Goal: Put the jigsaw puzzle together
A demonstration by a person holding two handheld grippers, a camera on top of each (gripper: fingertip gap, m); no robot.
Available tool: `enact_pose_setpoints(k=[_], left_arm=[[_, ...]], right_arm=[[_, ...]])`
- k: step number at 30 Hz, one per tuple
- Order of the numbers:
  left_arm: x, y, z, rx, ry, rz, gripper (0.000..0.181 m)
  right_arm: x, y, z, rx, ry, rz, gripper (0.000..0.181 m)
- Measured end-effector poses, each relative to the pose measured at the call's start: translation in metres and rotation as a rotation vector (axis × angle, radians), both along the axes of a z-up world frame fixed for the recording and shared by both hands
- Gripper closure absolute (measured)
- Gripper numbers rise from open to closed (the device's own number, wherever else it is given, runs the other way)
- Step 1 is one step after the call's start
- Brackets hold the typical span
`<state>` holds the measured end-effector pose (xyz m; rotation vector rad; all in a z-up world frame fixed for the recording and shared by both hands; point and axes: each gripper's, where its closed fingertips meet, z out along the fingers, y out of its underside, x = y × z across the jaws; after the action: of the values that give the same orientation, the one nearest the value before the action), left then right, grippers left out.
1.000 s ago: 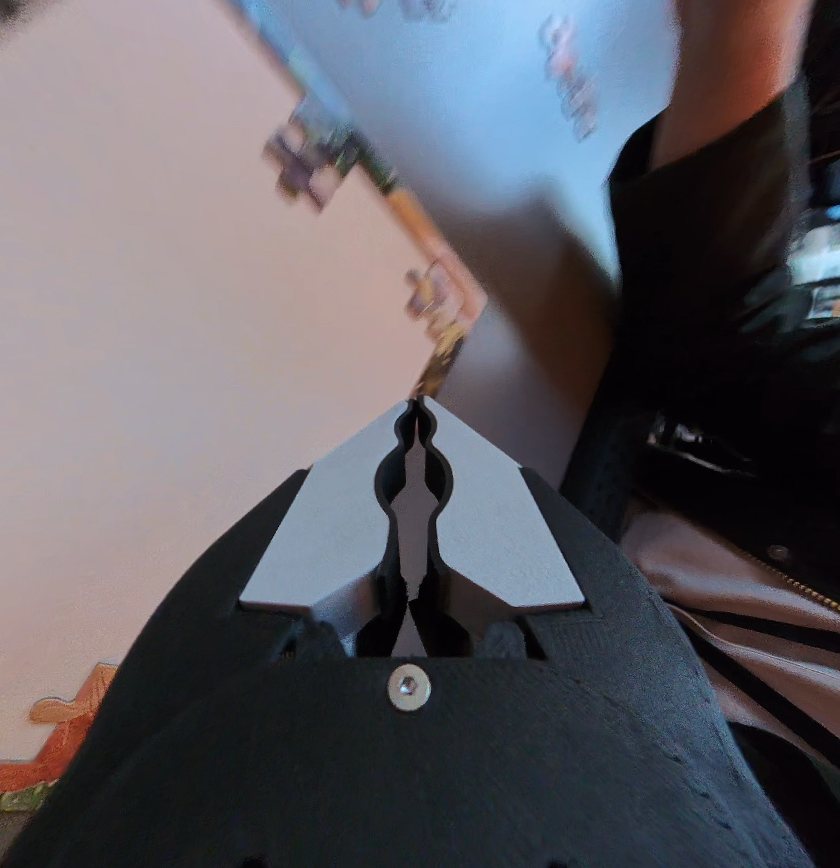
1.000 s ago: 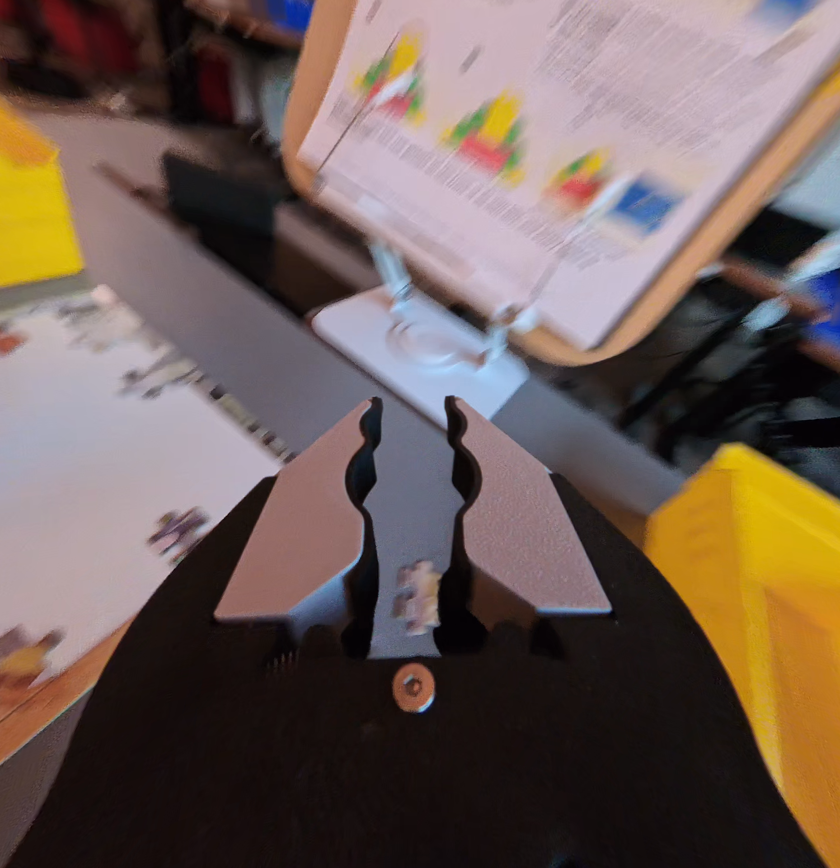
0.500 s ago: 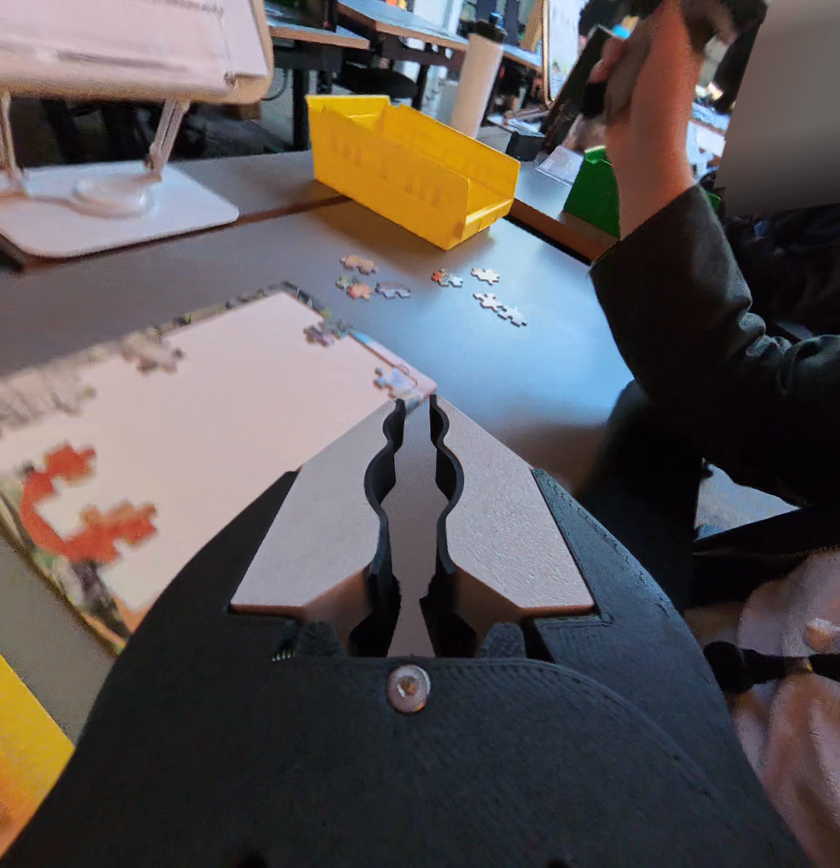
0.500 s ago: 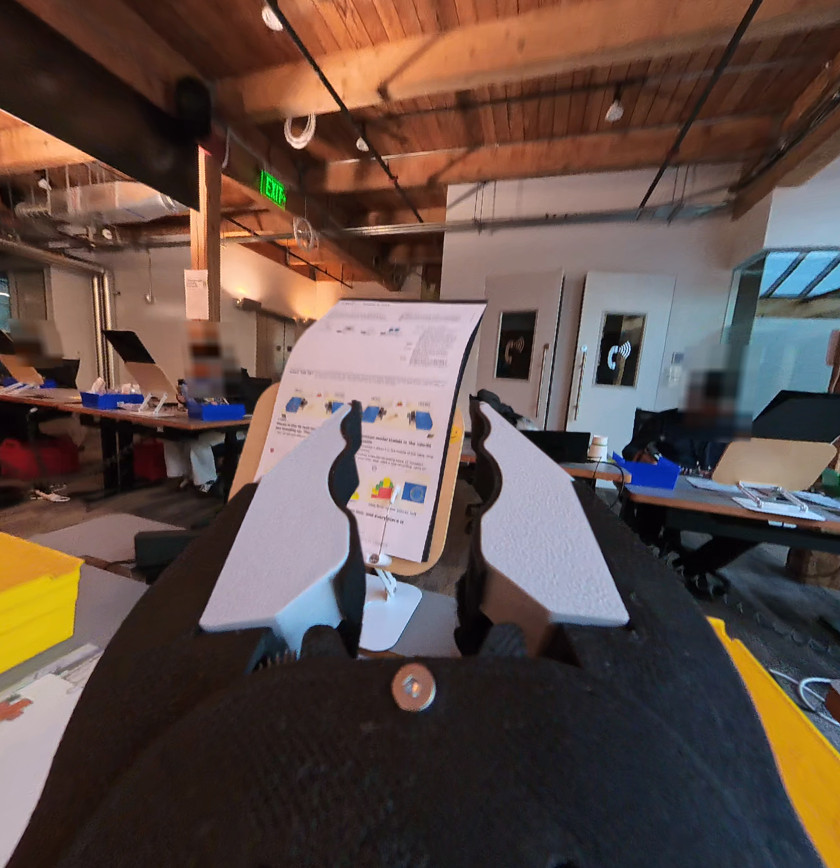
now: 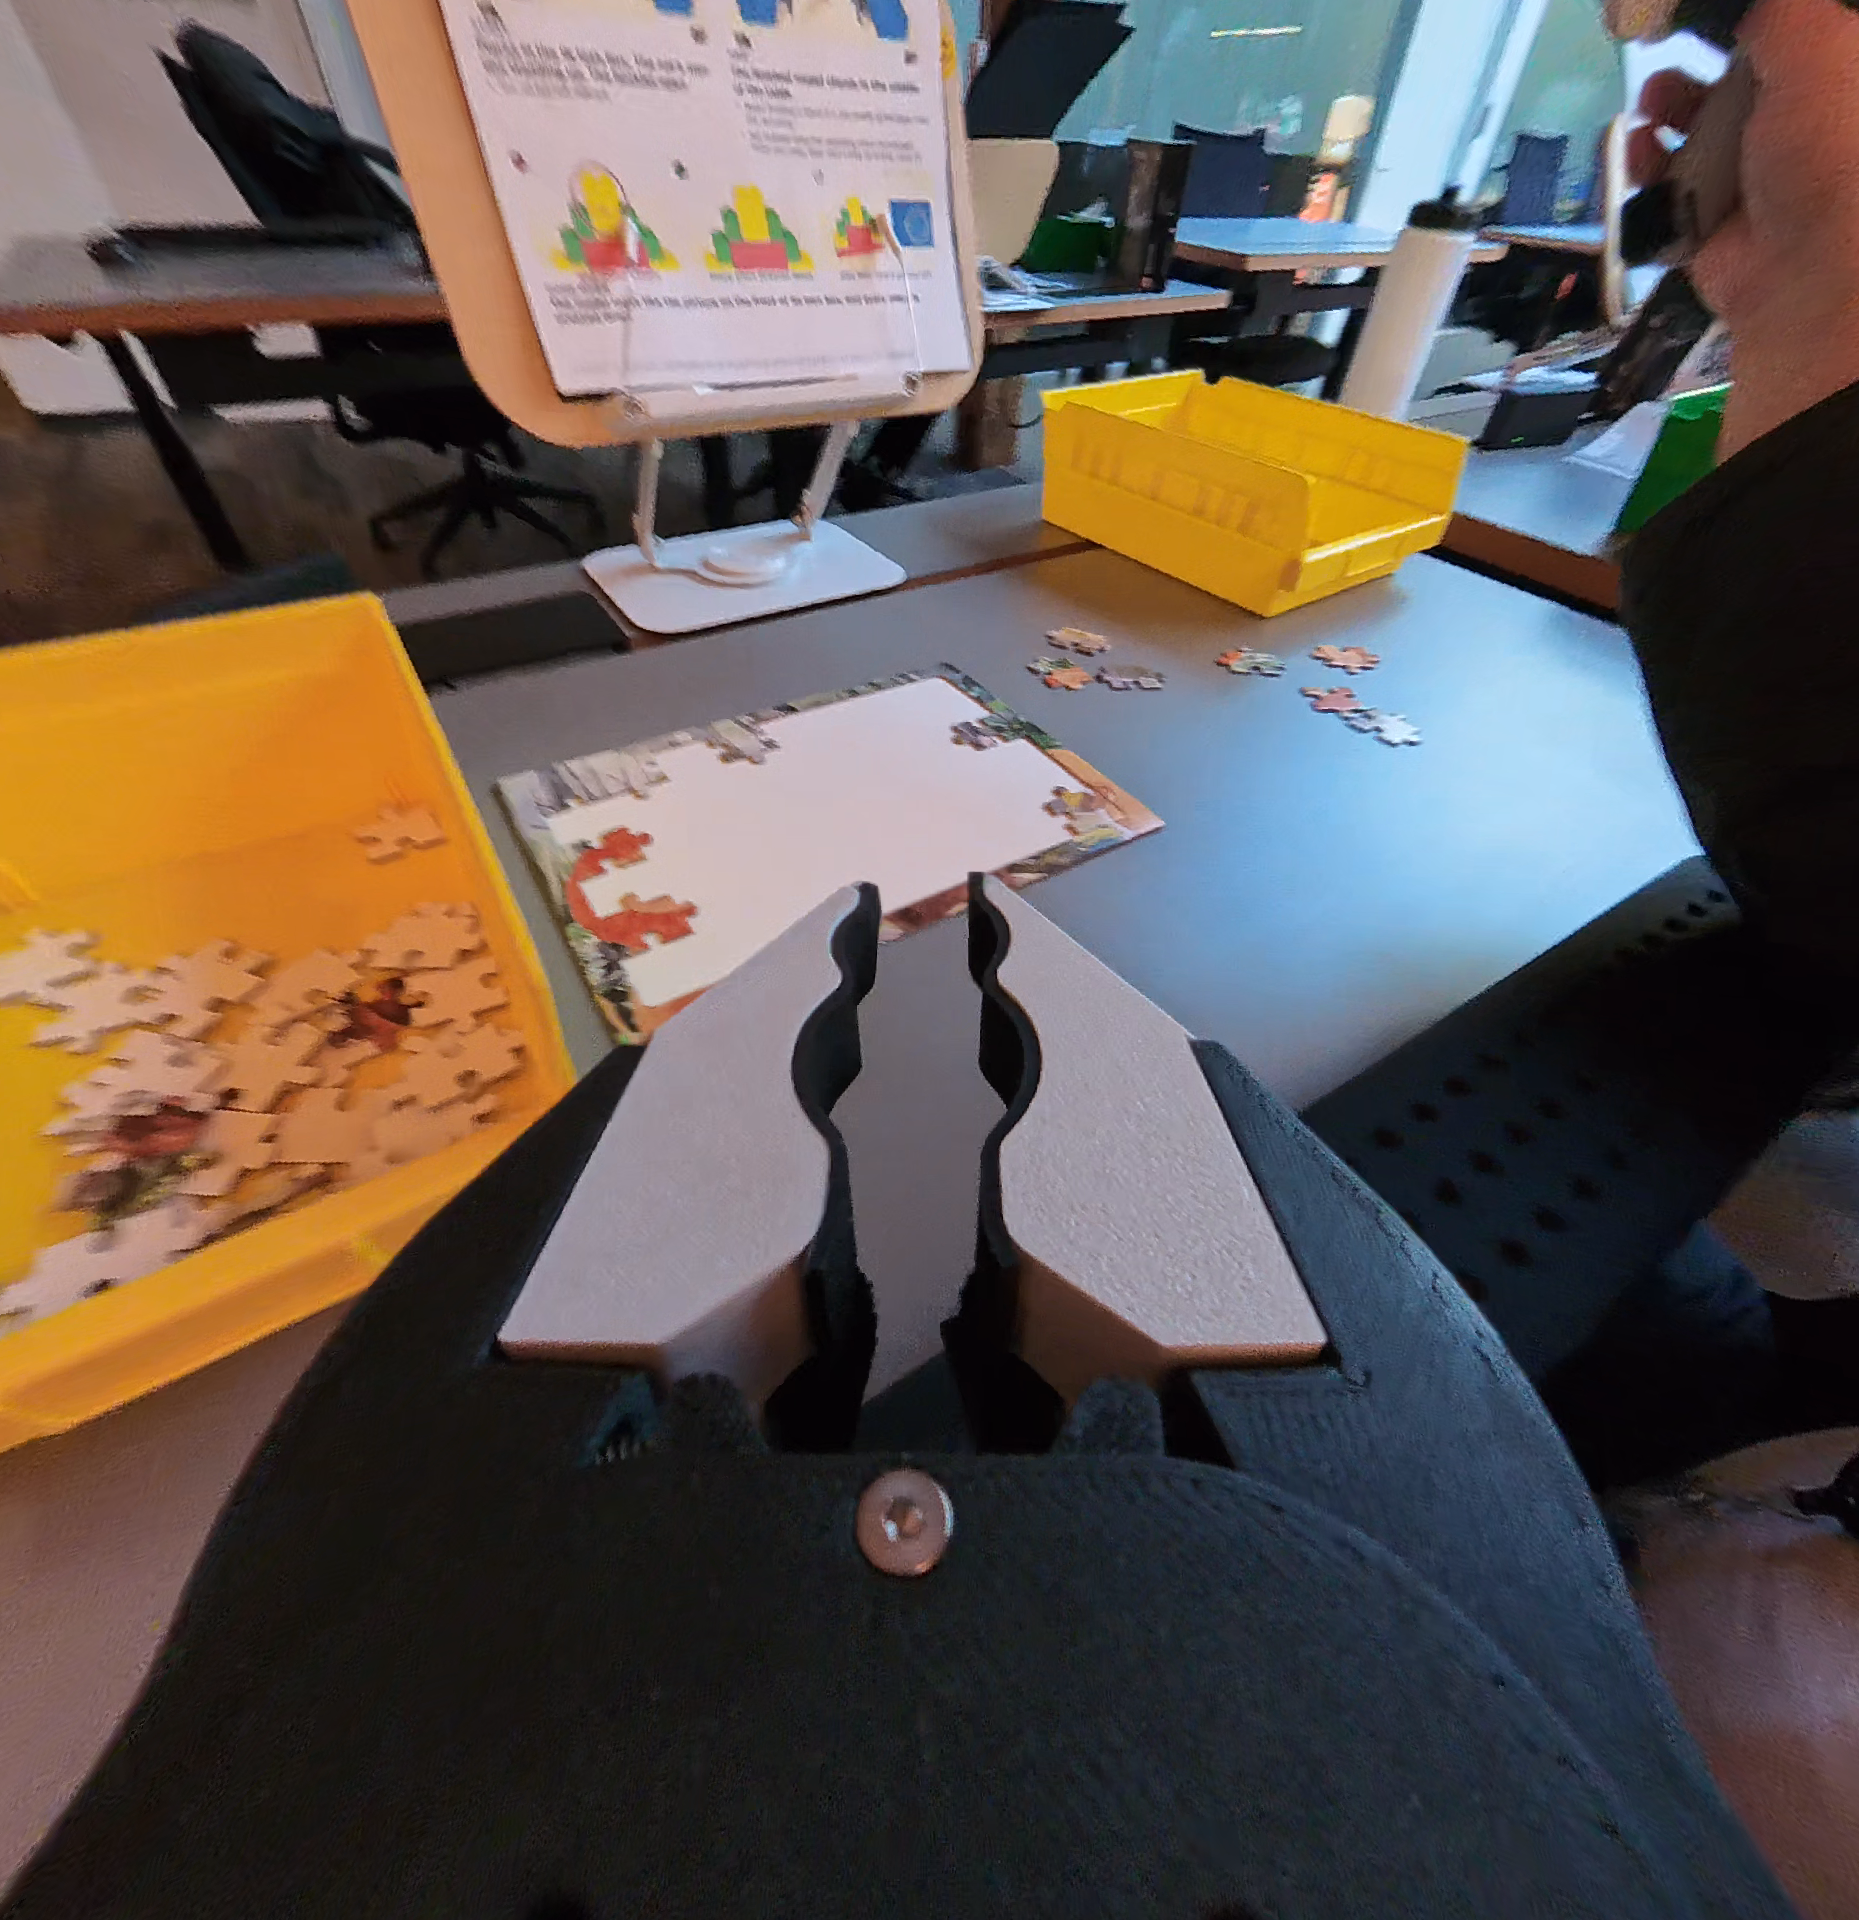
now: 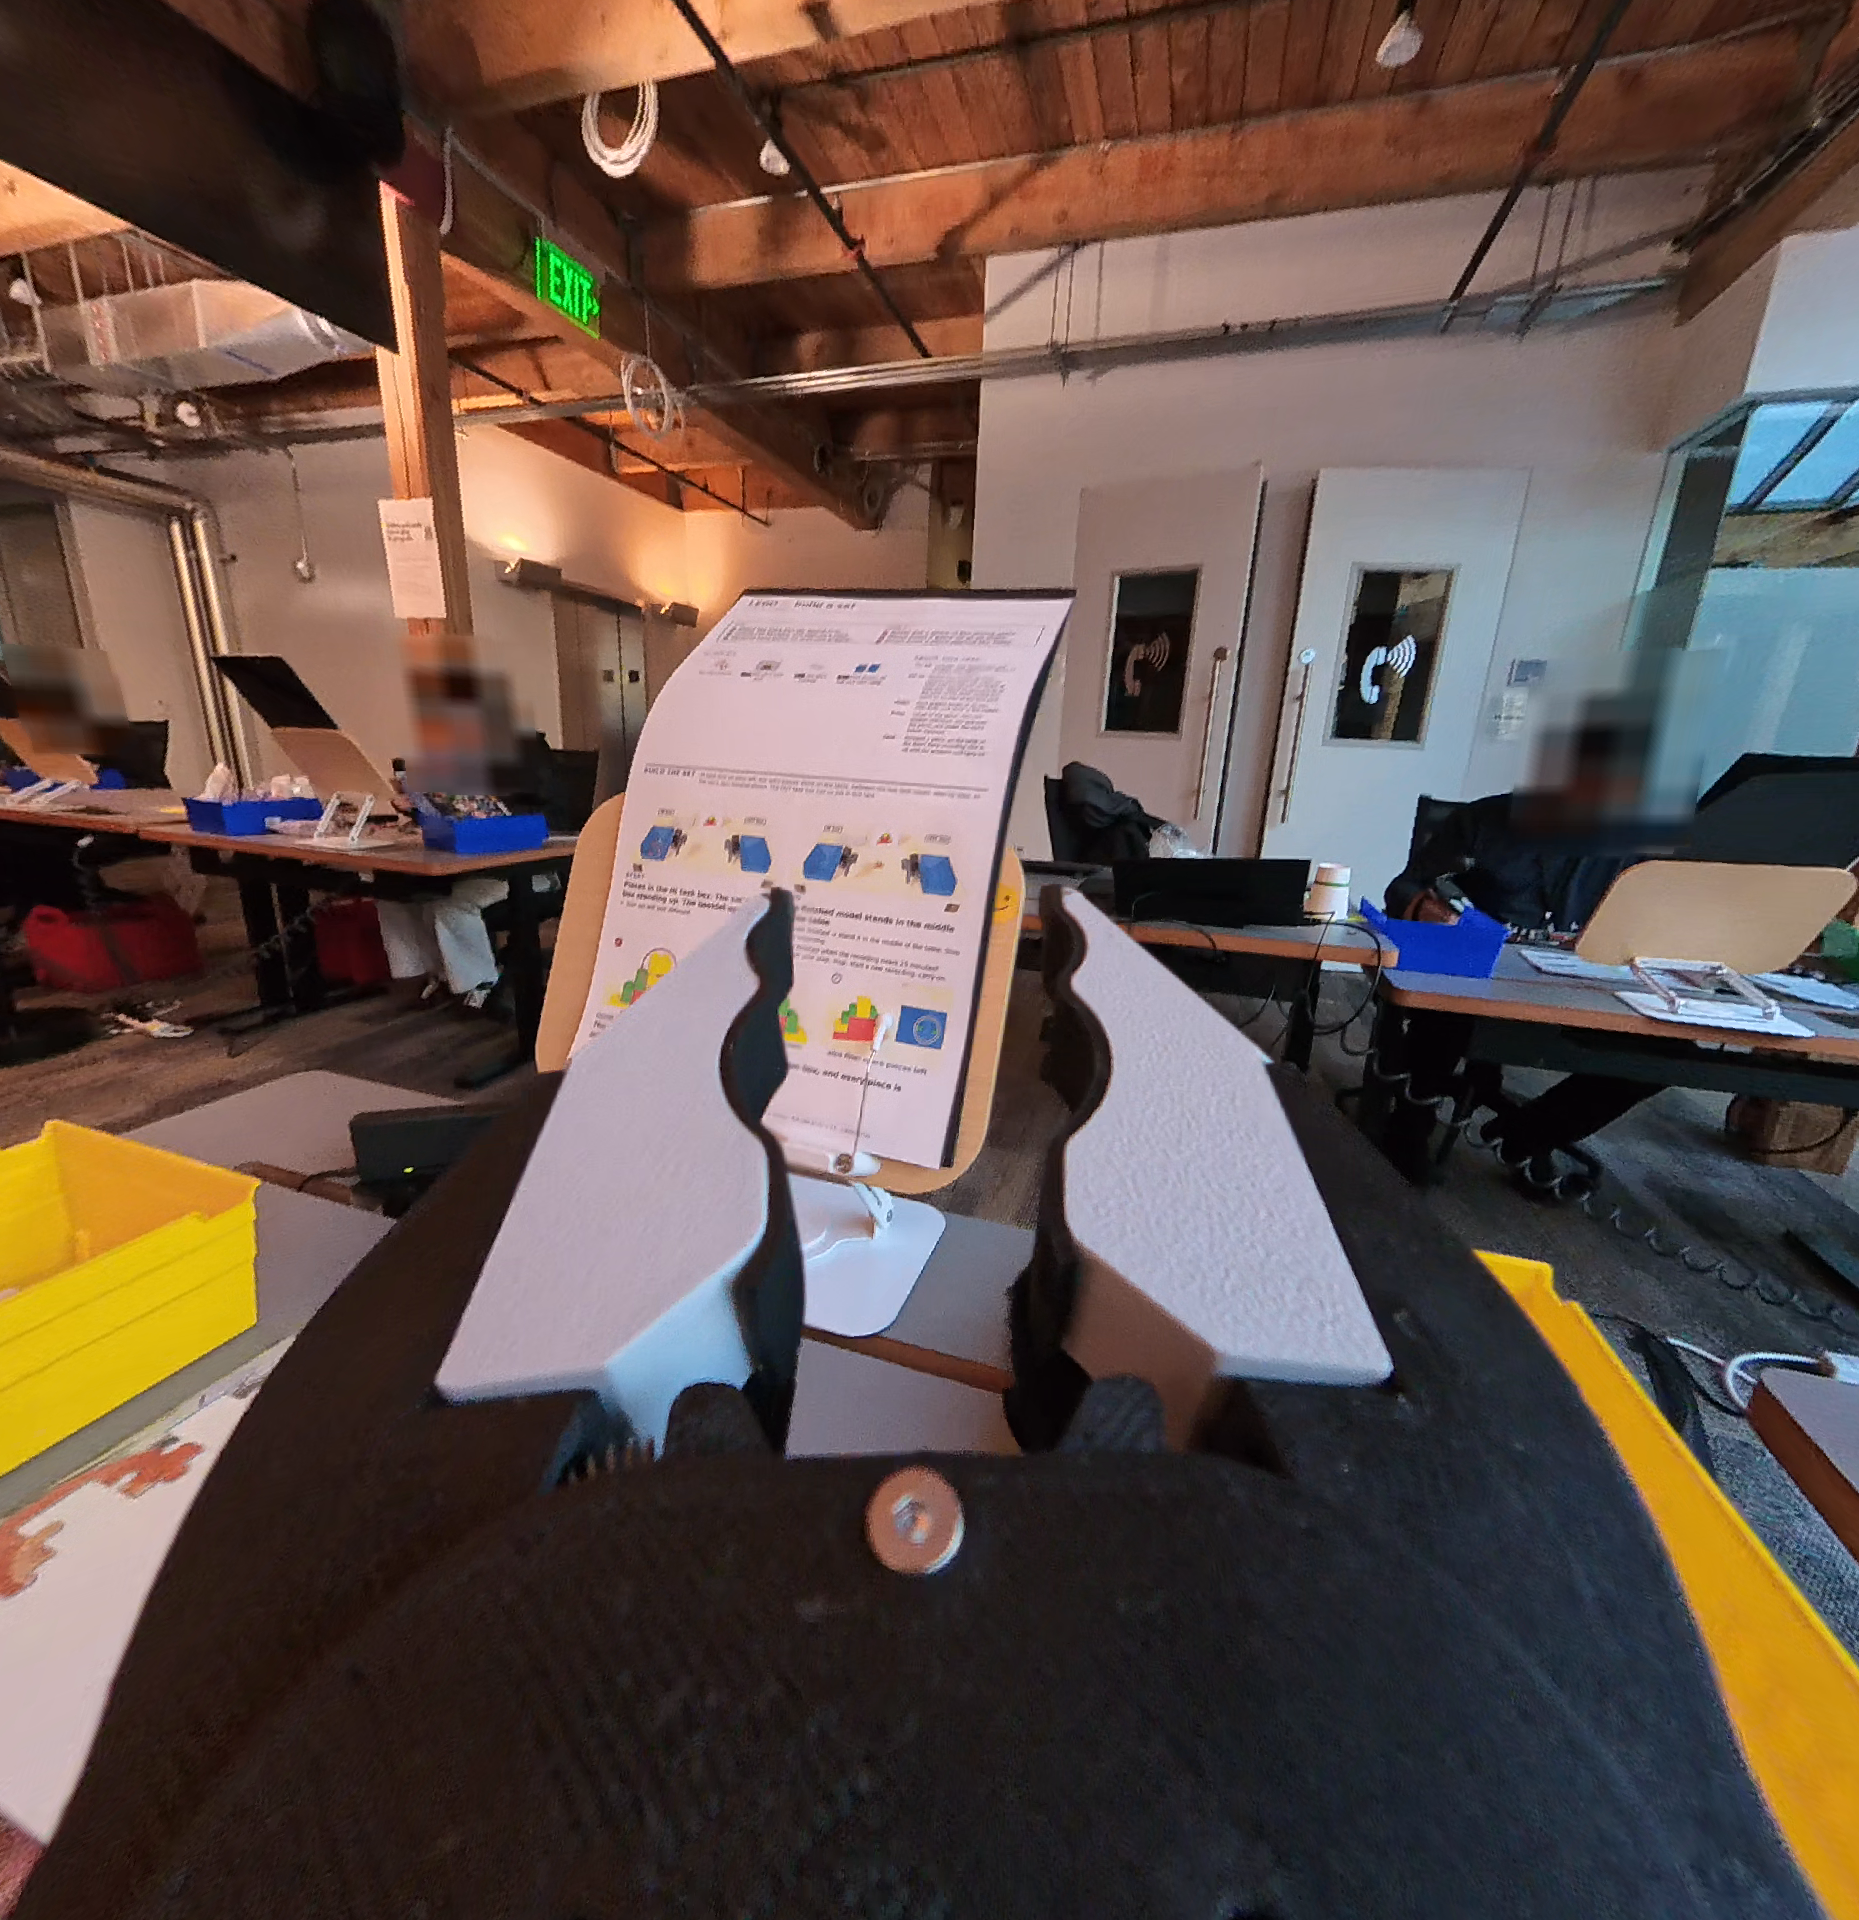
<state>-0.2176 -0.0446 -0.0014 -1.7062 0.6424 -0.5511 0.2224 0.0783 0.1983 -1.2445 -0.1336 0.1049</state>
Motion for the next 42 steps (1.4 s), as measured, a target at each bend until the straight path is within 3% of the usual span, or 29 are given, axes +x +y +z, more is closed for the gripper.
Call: enact_pose_setpoints(k=[6,11,15,23,27,31,36,42], left_arm=[[-0.019,-0.003,0.034,0.195,0.108,0.172,0.158],[-0.008,-0.014,0.06,0.25,0.126,0.195,0.148],[-0.005,-0.022,0.073,0.238,0.156,0.183,0.134],[-0.024,-0.025,0.081,0.169,0.092,0.158,0.129],[-0.039,-0.02,0.077,0.132,0.081,0.134,0.132],[-0.047,-0.006,0.071,0.121,0.184,0.069,0.171],[-0.05,0.018,0.055,0.101,0.193,0.063,0.181],[-0.062,0.054,0.043,0.082,0.081,0.113,0.181]], right_arm=[[0.02,-0.019,0.015,0.086,0.095,0.04,0.135],[0.019,-0.02,0.013,0.073,0.074,0.073,0.132],[-0.001,-0.02,0.011,0.021,-0.046,0.065,0.127],[-0.061,-0.042,0.027,0.108,-0.215,0.116,0.162],[-0.08,-0.039,0.022,0.095,-0.31,0.112,0.179],[-0.086,-0.03,0.016,0.084,-0.408,0.035,0.181],[-0.081,-0.028,0.013,0.087,-0.495,-0.068,0.181],[-0.099,-0.025,0.003,0.061,-0.46,0.115,0.181]])
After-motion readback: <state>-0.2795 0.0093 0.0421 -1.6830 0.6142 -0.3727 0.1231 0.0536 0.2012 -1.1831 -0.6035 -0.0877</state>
